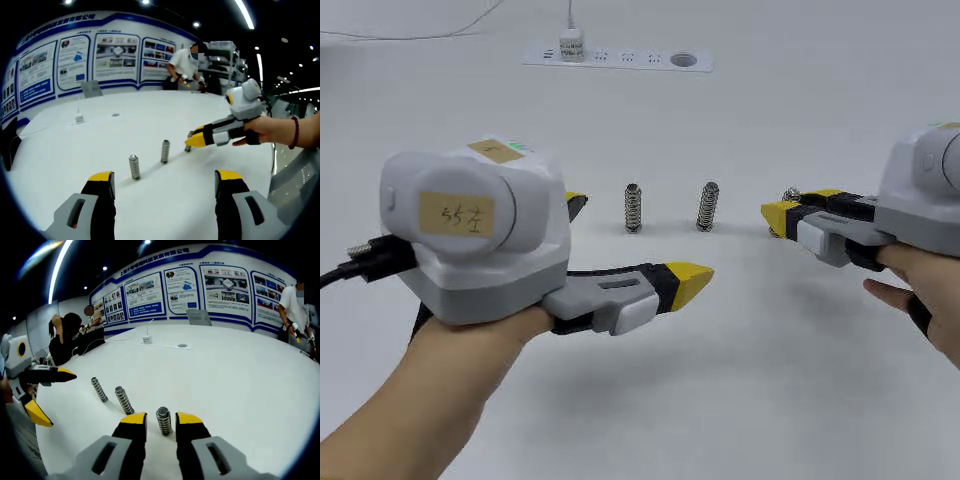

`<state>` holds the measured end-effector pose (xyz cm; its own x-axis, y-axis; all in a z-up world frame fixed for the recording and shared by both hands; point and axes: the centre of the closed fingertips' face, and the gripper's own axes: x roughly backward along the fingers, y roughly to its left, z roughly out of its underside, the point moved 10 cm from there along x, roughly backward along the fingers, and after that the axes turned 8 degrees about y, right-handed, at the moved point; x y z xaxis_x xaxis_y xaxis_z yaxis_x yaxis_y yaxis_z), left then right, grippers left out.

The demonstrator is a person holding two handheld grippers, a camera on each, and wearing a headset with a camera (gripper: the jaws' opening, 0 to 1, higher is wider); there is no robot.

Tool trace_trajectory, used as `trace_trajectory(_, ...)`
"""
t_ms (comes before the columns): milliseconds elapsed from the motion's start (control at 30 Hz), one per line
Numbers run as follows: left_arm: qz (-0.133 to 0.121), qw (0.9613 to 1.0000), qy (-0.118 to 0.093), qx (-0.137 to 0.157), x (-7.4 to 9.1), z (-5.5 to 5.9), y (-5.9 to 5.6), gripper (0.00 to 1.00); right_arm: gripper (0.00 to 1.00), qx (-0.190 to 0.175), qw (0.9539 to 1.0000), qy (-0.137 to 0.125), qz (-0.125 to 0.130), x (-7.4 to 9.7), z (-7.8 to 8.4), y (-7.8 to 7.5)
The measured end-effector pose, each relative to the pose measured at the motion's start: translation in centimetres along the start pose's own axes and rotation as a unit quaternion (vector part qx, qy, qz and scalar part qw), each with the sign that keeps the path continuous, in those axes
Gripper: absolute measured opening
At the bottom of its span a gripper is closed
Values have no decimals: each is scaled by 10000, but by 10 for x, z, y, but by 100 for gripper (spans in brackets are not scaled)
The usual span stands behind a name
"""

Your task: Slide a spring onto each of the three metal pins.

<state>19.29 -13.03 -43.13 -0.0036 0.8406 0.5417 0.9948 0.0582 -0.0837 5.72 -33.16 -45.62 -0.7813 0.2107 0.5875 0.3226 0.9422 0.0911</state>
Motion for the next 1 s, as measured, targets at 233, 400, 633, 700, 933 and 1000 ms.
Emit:
trace_trajectory(233,-58,10000,25,-4,2,0,2,83,31,26,10000,4,-5,11,-7,4)
trace_trajectory(400,-98,9999,14,-20,4,-1,4,82,40,93,9999,0,-74,19,-12,11)
trace_trajectory(633,-139,9999,47,-38,7,-2,6,82,47,234,9995,-7,-231,32,-16,22)
trace_trajectory(700,-130,9999,53,-11,7,-2,6,82,48,261,9993,-21,-254,36,-17,24)
trace_trajectory(933,-112,9998,174,23,9,1,5,81,53,329,9992,-10,-226,51,-16,28)
trace_trajectory(1000,-119,9998,178,3,10,0,4,81,54,327,9992,26,-243,54,-15,30)
